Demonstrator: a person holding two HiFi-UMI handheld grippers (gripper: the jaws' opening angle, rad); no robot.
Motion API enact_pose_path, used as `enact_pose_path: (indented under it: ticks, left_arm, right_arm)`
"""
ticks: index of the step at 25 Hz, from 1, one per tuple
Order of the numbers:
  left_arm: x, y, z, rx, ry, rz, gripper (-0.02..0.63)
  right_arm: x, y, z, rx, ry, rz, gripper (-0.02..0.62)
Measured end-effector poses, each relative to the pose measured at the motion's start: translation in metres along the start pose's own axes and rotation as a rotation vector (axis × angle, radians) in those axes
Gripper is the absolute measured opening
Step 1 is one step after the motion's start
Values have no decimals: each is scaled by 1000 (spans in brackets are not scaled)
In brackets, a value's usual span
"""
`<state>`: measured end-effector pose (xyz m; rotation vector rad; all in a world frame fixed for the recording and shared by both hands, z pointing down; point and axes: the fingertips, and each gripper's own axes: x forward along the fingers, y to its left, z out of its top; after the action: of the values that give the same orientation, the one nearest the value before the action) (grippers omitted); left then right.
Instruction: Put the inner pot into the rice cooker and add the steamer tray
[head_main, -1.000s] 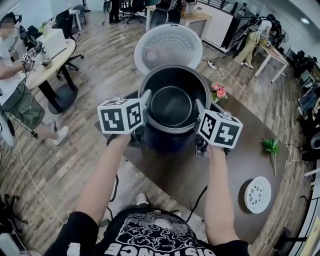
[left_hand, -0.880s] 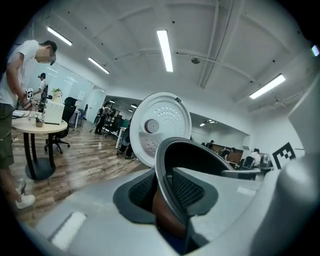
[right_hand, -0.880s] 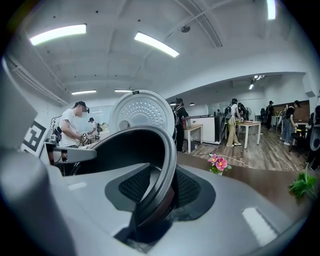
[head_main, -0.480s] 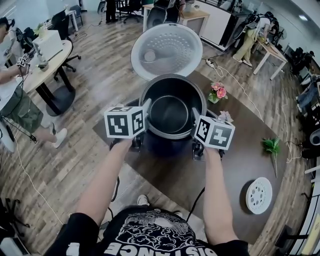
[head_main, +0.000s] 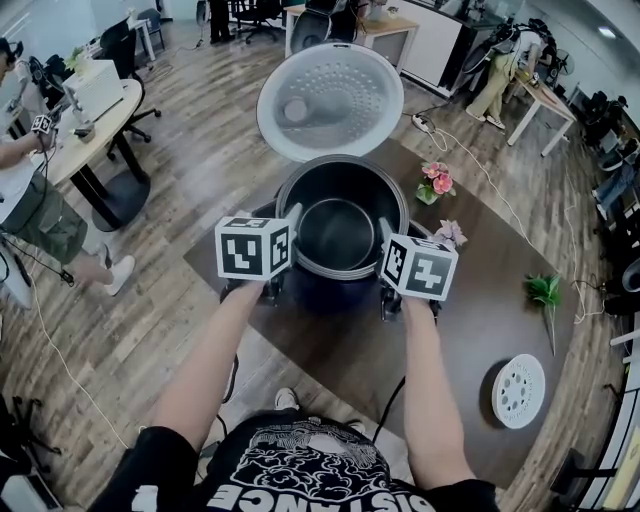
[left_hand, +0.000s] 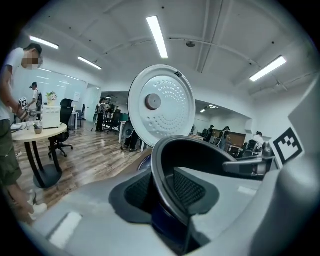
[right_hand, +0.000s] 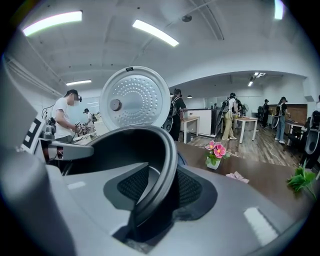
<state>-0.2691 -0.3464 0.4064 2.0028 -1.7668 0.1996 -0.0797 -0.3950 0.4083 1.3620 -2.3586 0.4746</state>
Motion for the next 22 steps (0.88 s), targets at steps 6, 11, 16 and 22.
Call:
enact_pose_path:
  ticks: [6,11,16,22]
  left_arm:
    - [4,3,-7,33,29,14,138]
    - [4,4,-6,45,24,24,143]
    - [6,6,-9,99,16,49,150]
    - [4,6,-6,83,10,26,177]
  right_arm:
    - [4,0,-6,-12,15,-15,161]
    - [5,0,-4,-11,6,-8,164]
    - [7,-1,-5,-17,-4,-23,183]
    - [8,3,-3,-32,-12,-16,203]
